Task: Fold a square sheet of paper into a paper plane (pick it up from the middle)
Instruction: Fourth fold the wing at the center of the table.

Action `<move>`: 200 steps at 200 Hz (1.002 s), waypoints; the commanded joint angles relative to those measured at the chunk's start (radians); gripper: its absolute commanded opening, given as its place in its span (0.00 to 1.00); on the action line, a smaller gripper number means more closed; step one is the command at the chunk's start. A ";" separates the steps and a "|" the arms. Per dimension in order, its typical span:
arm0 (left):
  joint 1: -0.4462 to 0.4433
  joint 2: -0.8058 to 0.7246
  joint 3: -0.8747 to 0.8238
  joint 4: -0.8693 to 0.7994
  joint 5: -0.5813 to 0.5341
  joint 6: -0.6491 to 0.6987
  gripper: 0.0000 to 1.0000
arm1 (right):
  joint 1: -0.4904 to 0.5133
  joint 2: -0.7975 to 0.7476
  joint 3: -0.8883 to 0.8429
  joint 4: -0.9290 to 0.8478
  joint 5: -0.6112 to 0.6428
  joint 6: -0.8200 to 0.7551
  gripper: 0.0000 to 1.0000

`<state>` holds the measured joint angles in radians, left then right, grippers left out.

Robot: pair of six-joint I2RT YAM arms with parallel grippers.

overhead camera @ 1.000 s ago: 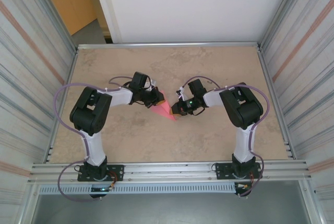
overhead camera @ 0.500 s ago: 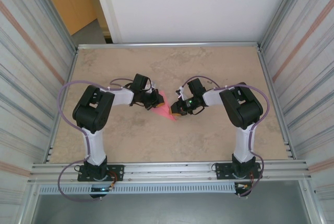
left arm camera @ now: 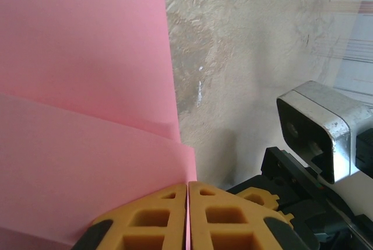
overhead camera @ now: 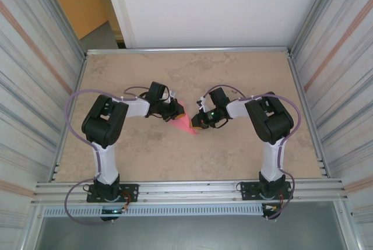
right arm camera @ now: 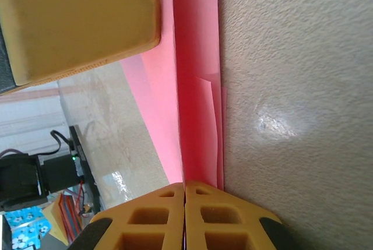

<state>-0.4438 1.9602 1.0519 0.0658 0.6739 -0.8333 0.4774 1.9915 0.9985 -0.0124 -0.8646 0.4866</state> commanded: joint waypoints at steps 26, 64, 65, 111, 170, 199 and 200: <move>0.014 -0.038 -0.009 0.011 0.018 0.031 0.12 | -0.006 0.020 -0.018 -0.047 0.090 0.003 0.08; 0.018 -0.077 -0.053 0.037 0.018 0.025 0.12 | -0.010 0.022 -0.020 -0.046 0.099 0.014 0.07; 0.017 -0.078 -0.053 0.037 0.018 0.024 0.12 | -0.010 0.021 -0.020 -0.046 0.099 0.014 0.07; 0.019 -0.040 -0.041 0.031 0.013 0.015 0.10 | -0.010 0.025 -0.017 -0.046 0.104 0.017 0.07; 0.019 -0.005 -0.012 0.028 0.018 0.013 0.08 | -0.013 0.029 -0.014 -0.051 0.105 0.019 0.07; 0.019 0.003 -0.006 0.028 0.017 0.013 0.09 | -0.013 0.030 -0.012 -0.055 0.104 0.021 0.08; 0.019 0.003 -0.006 0.028 0.017 0.013 0.09 | -0.012 0.030 -0.013 -0.055 0.104 0.020 0.08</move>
<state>-0.4309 1.9457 1.0203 0.0872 0.6735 -0.8272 0.4774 1.9915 0.9981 -0.0124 -0.8574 0.4973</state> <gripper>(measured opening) 0.086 0.076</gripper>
